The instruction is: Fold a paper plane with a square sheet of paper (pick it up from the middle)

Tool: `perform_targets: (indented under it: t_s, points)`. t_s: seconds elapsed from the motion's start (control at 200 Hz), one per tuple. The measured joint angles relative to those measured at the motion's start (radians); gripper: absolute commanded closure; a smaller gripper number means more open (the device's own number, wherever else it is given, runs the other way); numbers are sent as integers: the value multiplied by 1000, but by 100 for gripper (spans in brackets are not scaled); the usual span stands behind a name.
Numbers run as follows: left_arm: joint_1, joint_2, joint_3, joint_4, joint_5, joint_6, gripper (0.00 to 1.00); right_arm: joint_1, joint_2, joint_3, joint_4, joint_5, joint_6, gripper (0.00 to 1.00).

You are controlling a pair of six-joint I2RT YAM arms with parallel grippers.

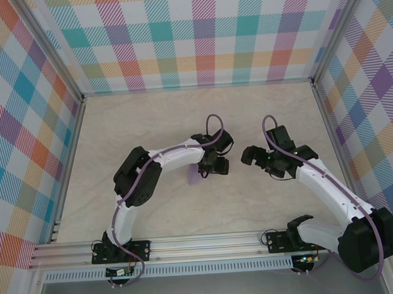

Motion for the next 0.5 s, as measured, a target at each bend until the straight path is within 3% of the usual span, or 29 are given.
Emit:
perform_targets:
  t_s: [0.31, 0.4, 0.5]
  points:
    - [15, -259, -39, 100, 133, -26, 12, 0, 0, 0, 0, 0, 16, 0]
    - [37, -349, -55, 132, 142, -39, 1, 0, 6, 6, 0, -9, 16, 0]
    - [82, -428, -102, 161, 140, -53, 0, 0, 27, 27, 9, -44, 16, 1]
